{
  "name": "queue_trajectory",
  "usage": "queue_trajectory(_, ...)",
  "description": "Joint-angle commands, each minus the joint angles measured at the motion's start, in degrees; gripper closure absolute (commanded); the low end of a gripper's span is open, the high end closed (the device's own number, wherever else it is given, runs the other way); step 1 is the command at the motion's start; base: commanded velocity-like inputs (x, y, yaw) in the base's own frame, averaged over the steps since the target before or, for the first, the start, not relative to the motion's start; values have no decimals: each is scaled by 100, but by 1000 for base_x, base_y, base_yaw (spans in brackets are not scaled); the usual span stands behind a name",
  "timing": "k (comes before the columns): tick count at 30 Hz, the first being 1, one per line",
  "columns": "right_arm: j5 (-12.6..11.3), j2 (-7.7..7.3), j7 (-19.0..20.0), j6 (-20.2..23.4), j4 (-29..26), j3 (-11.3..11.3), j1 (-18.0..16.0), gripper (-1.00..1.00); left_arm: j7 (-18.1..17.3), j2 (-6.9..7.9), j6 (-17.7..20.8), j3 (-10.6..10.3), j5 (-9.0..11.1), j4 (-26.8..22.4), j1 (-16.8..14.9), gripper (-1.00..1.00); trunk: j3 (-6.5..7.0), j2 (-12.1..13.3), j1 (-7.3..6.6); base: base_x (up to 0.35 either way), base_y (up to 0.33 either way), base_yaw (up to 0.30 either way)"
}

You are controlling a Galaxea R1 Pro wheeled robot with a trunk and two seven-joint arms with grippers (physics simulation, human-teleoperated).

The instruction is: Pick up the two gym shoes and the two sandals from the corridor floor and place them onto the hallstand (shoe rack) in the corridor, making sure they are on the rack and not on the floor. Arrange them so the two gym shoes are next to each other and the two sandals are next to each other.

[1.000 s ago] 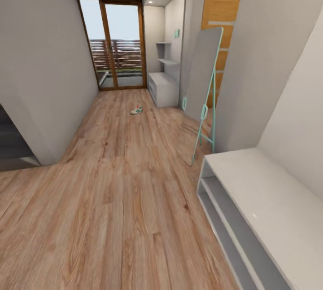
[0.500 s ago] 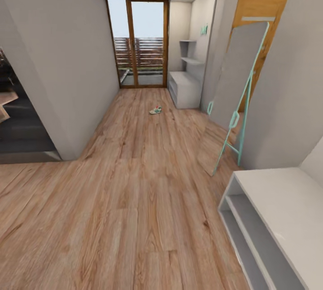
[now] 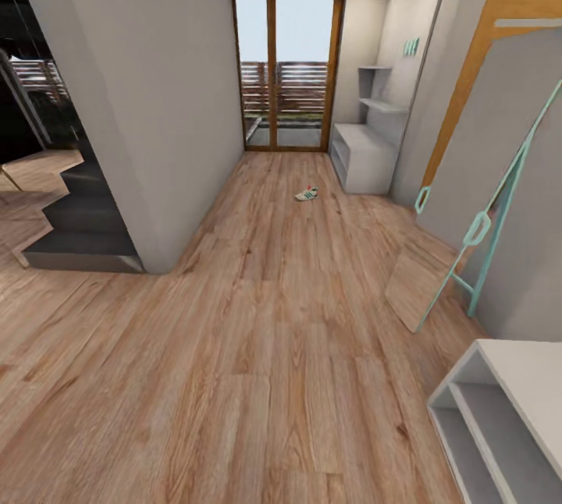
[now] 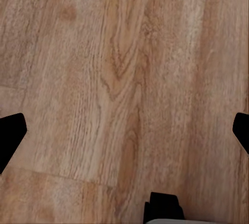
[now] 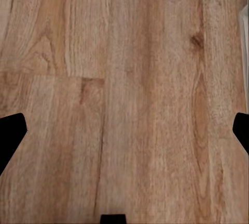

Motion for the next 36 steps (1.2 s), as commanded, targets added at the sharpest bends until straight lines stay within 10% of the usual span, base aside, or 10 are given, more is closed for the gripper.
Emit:
queue_trajectory(1,2,0,-2,-17,2,-3,-1,-100,-4,-1,-19,11,3,7,-5,-100,-9,-2,3,306,5,269)
queue_trajectory(36,2,0,-4,-17,-4,-3,-1,-100,24,-11,-14,27,13,7,-11,-100,-62,-2,3,327,19,192)
